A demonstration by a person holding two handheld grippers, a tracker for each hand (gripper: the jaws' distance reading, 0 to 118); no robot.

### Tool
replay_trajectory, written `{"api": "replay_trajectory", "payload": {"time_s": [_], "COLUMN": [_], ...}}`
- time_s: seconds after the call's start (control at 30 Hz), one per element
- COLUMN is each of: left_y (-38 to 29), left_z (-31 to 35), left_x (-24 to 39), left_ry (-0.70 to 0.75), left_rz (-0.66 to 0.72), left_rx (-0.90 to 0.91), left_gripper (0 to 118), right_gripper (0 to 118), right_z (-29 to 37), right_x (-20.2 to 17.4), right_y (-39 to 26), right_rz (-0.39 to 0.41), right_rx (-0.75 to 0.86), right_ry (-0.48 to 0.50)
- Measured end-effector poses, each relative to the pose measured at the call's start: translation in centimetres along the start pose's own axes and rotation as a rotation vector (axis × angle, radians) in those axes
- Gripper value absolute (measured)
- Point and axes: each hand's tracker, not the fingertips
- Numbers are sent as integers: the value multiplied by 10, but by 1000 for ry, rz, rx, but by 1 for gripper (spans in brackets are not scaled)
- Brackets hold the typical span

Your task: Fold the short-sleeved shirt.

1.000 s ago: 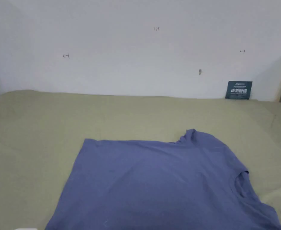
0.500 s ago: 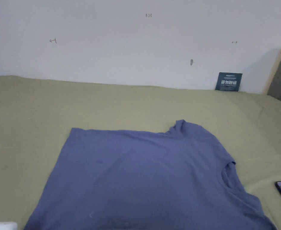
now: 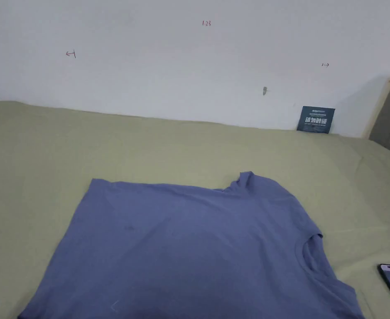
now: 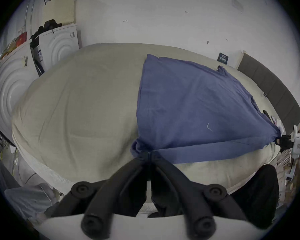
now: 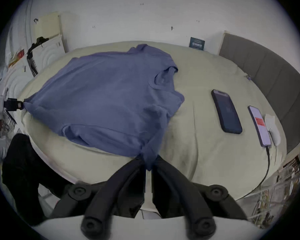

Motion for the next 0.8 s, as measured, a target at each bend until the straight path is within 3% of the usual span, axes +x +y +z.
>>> {"api": "replay_trajectory", "payload": {"time_s": [0.1, 0.33, 0.57, 0.8], "left_y": [4, 28, 67, 126], "left_z": [1, 27, 50, 27], "left_x": [0, 3, -1, -7], "left_ry": [-3, -38, -72, -77], "left_rz": [-6, -5, 28, 45], "left_rx": [7, 45, 91, 100], "left_gripper": [3, 3, 3, 3], "right_gripper": [4, 4, 4, 4], "right_z": [16, 48, 62, 23], "right_x": [5, -1, 11, 29], "right_y": [13, 58, 105, 160], "right_rz": [-117, -138, -295, -296], "right_rx": [52, 52, 40, 15], "right_ry": [89, 103, 120, 100]}}
